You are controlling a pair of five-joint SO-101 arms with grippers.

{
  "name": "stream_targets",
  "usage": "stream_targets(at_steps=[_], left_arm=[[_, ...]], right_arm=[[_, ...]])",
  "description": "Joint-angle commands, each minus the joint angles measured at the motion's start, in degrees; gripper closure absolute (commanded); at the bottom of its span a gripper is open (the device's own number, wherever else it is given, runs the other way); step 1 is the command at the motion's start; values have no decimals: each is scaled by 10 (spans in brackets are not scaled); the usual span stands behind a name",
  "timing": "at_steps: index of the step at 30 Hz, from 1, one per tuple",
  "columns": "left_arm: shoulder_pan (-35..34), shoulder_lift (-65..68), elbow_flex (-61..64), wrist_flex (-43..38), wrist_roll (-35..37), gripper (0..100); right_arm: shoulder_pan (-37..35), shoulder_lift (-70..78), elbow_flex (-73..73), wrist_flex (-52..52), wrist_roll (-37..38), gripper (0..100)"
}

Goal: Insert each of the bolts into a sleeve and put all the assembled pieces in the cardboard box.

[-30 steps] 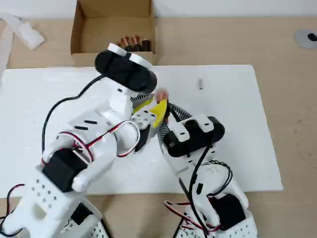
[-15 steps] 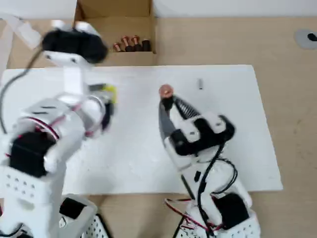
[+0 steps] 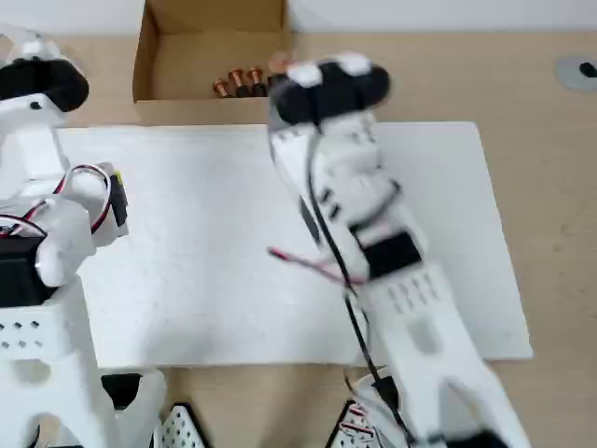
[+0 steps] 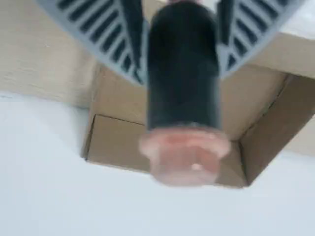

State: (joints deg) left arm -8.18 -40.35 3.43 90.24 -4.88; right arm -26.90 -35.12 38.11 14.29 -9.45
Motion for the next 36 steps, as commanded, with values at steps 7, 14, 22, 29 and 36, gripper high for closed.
stream_targets(at_steps=[7, 14, 22, 29, 36], left_arm=[[-2, 0, 1, 23, -4, 993], [3, -49, 24, 18, -4, 993], [-2, -137, 145, 18, -55, 993], [0, -244, 205, 18, -101, 993], [-2, -333, 271, 22, -113, 993]], right_arm=[[41, 361, -261, -135, -4, 989], [54, 603, -531, -134, -2, 989], [53, 862, -819, -26, 39, 985], [55, 1039, -1040, 42, 61, 985], [51, 1141, -1197, 186, 105, 972]])
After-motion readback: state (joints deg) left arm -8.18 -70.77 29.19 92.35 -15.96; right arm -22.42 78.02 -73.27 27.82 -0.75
